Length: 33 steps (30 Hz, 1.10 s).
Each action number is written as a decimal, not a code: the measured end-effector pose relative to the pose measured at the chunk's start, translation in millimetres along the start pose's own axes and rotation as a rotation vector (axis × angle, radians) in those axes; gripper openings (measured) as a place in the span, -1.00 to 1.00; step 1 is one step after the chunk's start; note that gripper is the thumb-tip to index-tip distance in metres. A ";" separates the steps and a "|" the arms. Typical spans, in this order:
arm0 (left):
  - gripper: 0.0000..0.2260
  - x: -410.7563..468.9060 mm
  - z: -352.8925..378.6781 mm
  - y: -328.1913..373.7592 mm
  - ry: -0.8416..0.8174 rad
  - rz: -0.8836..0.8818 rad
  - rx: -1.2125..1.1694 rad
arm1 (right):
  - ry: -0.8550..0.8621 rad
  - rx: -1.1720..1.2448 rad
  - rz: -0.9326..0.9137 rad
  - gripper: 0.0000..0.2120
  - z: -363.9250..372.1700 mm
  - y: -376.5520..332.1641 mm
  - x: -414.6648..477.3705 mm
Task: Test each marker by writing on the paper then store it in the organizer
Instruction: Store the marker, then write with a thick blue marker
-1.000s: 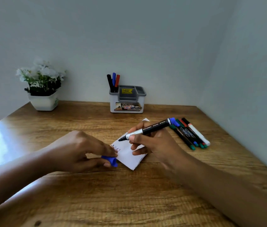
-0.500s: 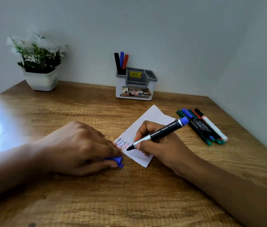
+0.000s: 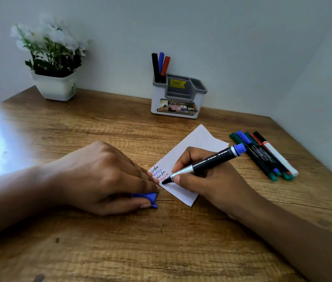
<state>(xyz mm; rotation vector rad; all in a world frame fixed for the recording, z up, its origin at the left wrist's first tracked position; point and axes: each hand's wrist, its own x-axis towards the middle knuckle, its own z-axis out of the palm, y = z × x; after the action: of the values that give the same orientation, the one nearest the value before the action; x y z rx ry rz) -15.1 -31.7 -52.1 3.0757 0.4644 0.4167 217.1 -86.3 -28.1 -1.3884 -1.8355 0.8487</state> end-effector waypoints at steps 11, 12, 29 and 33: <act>-0.81 1.0 -0.9 1.7 0.014 -0.021 -0.014 | 0.022 0.008 0.007 -0.92 0.5 1.2 1.8; -0.81 1.4 -0.7 2.0 0.020 -0.032 -0.017 | 0.023 0.006 0.008 -0.92 0.7 1.4 1.9; -0.77 2.3 -1.1 1.3 0.045 -0.007 -0.032 | 0.046 0.050 0.024 -0.97 0.7 8.0 5.3; -0.77 2.6 -2.1 0.4 0.040 -0.007 -0.030 | 0.056 0.038 0.028 -0.94 1.1 7.4 5.3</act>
<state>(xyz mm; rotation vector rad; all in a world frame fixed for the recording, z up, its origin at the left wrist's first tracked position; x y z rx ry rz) -13.1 -31.4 -49.4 3.0407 0.4652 0.4816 219.0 -79.7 -34.1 -1.4033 -1.7529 0.8461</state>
